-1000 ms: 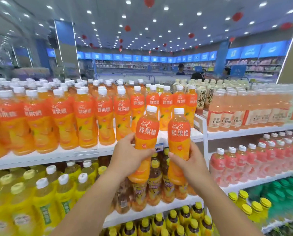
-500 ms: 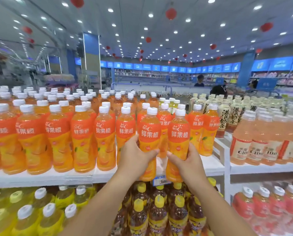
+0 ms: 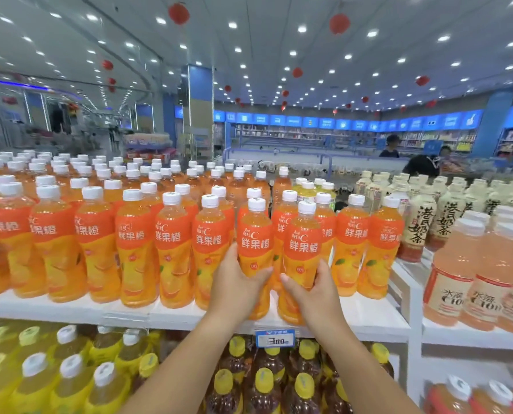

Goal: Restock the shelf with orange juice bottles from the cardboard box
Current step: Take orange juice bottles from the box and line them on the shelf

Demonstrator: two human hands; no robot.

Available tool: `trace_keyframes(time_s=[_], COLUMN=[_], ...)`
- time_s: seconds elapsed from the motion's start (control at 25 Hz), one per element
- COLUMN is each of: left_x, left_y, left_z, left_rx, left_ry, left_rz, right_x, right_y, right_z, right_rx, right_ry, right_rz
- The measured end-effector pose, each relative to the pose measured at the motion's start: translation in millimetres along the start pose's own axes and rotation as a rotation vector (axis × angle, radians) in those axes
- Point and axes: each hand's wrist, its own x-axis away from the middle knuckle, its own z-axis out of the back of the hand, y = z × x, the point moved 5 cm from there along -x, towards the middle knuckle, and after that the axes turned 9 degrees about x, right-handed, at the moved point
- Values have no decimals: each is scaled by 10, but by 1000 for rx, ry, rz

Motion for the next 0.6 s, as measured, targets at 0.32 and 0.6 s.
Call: trace_keyframes(time_s=[0.32,0.6], left_x=[146,206], left_y=[-125,-286], left_z=[18,52], left_rx=[-167,-284], left_ry=[-10,29], left_rz=[45,62], right_x=[64,105], right_y=[173,312], right_z=[-38,22], right_rx=[218,263], right_ry=[-120,-134], right_rz=[12,11])
